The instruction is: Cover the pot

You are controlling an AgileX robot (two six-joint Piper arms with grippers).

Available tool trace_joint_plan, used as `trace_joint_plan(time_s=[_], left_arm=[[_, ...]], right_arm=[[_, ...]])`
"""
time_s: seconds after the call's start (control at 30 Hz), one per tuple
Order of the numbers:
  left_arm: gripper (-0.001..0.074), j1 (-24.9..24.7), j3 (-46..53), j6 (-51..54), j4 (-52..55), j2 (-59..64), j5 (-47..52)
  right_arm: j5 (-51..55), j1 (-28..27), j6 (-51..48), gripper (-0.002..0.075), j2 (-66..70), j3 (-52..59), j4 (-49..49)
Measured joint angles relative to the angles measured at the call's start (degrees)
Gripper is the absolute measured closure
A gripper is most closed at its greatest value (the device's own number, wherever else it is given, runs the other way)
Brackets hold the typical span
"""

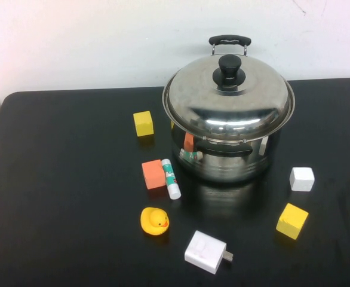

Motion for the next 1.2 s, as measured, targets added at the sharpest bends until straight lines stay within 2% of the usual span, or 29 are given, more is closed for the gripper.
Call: trace_joint_plan(time_s=[0.17, 0.4, 1.2], left_arm=[[0.0736, 0.0, 0.0, 0.45, -0.12, 0.0, -0.78], [0.0736, 0.0, 0.0, 13.37, -0.12, 0.0, -0.78], [0.0736, 0.0, 0.0, 18.46, -0.21, -0.11, -0.68]], right_arm=[[0.0, 0.0, 0.0, 0.0728, 0.0, 0.0, 0.0], [0.0, 0.0, 0.0, 0.0728, 0.0, 0.0, 0.0], [0.0, 0.0, 0.0, 0.0728, 0.0, 0.0, 0.0]])
